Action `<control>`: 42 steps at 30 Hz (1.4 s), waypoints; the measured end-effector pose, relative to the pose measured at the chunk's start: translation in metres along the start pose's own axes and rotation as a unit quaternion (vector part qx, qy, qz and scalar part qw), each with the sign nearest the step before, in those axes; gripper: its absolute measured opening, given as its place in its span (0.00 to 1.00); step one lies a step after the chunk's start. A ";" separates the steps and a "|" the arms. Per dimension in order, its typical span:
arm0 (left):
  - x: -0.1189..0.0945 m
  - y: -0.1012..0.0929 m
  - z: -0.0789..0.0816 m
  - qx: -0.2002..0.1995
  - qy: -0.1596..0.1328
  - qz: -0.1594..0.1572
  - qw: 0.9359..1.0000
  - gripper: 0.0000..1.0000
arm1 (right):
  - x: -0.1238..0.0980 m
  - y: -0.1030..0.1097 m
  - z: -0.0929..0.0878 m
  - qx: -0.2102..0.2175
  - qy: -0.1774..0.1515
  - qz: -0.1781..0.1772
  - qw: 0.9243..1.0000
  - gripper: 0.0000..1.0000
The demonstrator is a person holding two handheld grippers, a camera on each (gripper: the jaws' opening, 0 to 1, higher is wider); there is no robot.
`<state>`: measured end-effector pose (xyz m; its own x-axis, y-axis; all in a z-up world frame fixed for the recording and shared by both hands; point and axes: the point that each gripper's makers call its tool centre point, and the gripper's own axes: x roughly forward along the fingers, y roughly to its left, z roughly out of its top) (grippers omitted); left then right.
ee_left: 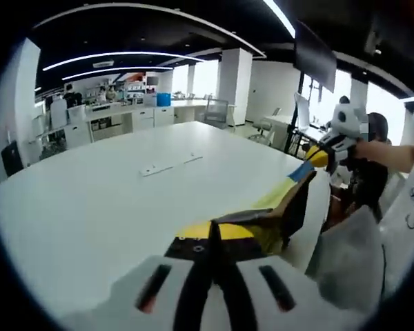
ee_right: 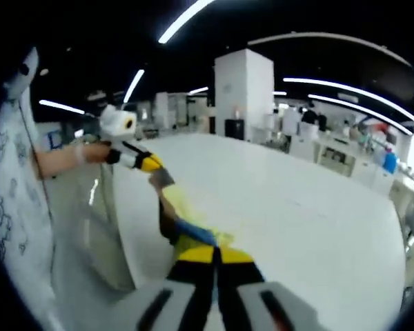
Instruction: Fold the garment on the visible template until the final outline fits inside the template.
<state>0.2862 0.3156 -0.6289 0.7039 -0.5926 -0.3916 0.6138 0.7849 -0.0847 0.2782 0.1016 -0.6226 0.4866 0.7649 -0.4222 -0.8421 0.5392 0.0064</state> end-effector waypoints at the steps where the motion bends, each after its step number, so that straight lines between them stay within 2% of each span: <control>1: -0.002 0.002 0.006 0.000 -0.005 0.000 1.000 0.00 | -0.001 -0.002 0.009 0.006 -0.014 0.000 1.000 0.00; 3: -0.005 0.008 0.020 -0.008 -0.023 0.001 1.000 0.00 | -0.004 -0.006 0.028 0.021 -0.042 -0.001 0.999 0.00; 7: -0.004 0.019 0.037 -0.028 -0.040 -0.002 0.999 0.00 | -0.001 -0.018 0.044 0.033 -0.061 -0.001 0.998 0.00; 11: 0.012 0.041 0.036 -0.040 -0.035 0.000 0.999 0.00 | 0.016 -0.040 0.041 0.066 -0.064 -0.006 0.996 0.00; 13: 0.023 0.050 0.030 -0.059 -0.026 -0.005 0.998 0.00 | 0.024 -0.047 0.039 0.106 -0.069 -0.002 0.992 0.00; 15: 0.036 0.058 0.025 -0.078 -0.017 -0.010 0.997 0.00 | 0.032 -0.056 0.036 0.128 -0.069 -0.002 0.989 0.00; 19: 0.064 0.079 0.015 -0.083 0.005 -0.011 0.996 0.00 | 0.056 -0.082 0.017 0.147 -0.041 -0.008 0.988 0.00; 20: 0.070 0.082 0.010 -0.099 0.018 -0.012 0.995 0.00 | 0.064 -0.088 0.008 0.160 -0.023 -0.010 0.987 0.00; 24: 0.096 0.097 -0.001 -0.107 0.040 -0.017 0.993 0.00 | 0.091 -0.111 -0.009 0.175 -0.003 -0.005 0.985 0.00; 25: 0.105 0.111 -0.005 -0.112 0.042 -0.017 0.993 0.00 | 0.096 -0.115 -0.013 0.177 0.004 -0.007 0.984 0.00; 30: 0.142 0.129 -0.025 -0.127 0.070 -0.014 0.989 0.00 | 0.130 -0.149 -0.034 0.204 0.025 -0.009 0.979 0.00; 35: 0.175 0.152 -0.051 -0.143 0.099 -0.011 0.985 0.00 | 0.163 -0.170 -0.057 0.224 0.047 -0.013 0.973 0.00; 40: 0.201 0.159 -0.076 -0.172 0.120 -0.003 0.978 0.00 | 0.189 -0.185 -0.082 0.239 0.069 -0.018 0.968 0.00; 41: 0.206 0.156 -0.079 -0.167 0.122 -0.003 0.978 0.00 | 0.194 -0.188 -0.087 0.242 0.072 -0.019 0.968 0.00; 42: 0.210 0.164 -0.083 -0.165 0.124 -0.003 0.979 0.00 | 0.198 -0.190 -0.090 0.243 0.074 -0.019 0.967 0.00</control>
<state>0.5050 0.3344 -0.8007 0.5677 -0.5675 -0.5964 0.4398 0.8215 -0.3630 0.5135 0.1187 -0.7888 0.4463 0.7011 -0.5561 -0.5979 0.6960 0.3977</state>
